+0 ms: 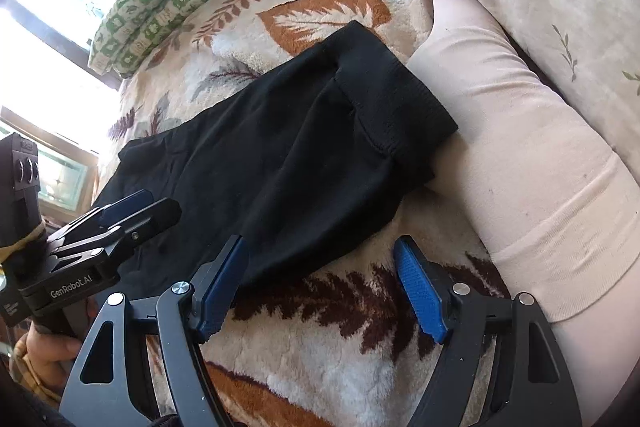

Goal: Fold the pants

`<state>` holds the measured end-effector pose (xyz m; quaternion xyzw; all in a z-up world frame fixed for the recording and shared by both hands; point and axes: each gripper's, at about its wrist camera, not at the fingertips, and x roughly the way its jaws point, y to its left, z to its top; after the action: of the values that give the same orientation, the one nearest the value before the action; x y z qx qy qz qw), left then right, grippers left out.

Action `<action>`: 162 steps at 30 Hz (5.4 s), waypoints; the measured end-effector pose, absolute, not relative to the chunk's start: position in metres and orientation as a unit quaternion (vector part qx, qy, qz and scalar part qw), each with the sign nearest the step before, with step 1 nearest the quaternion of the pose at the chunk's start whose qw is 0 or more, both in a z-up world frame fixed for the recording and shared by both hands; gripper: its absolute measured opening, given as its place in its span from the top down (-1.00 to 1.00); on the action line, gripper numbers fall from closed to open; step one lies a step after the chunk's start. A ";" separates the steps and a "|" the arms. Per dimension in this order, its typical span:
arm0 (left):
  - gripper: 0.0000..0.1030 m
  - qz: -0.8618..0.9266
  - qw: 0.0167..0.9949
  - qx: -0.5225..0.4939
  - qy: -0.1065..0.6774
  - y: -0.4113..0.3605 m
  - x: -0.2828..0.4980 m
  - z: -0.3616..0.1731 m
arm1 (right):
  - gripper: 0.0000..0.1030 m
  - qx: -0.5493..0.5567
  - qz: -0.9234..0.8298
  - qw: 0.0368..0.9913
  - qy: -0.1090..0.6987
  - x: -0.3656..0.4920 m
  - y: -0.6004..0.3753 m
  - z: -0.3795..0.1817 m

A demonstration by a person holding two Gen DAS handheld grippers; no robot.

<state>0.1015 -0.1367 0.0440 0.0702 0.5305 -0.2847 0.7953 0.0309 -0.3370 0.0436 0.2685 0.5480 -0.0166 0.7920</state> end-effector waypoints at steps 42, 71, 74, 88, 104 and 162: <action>-0.01 -0.272 0.789 0.009 0.551 -0.099 0.093 0.038 | 0.71 0.228 0.009 0.861 0.454 0.048 -0.327 0.073; -0.34 -0.253 0.797 -0.194 0.512 0.076 0.111 0.041 | -0.13 0.144 0.260 0.810 0.505 0.065 -0.125 0.055; -0.34 -0.254 0.805 -0.192 0.500 0.075 0.108 0.055 | -0.13 0.147 0.274 0.808 0.501 0.053 -0.133 0.065; -0.33 -0.266 0.812 -0.058 0.517 -0.027 0.107 0.056 | 0.55 0.188 0.163 0.823 0.511 0.047 -0.187 0.042; 0.01 -0.225 0.829 -0.050 0.510 0.009 0.088 0.042 | 0.48 0.154 0.144 0.840 0.500 0.046 -0.193 0.049; -0.70 -0.096 0.787 -0.247 0.557 0.240 0.128 0.030 | 0.33 -0.210 0.326 0.844 0.371 0.024 0.105 0.062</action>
<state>0.1280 0.2397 0.0296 -0.2474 0.5566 -0.0957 0.7873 0.0238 0.1052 0.0617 -0.2100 0.3714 0.3256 0.8438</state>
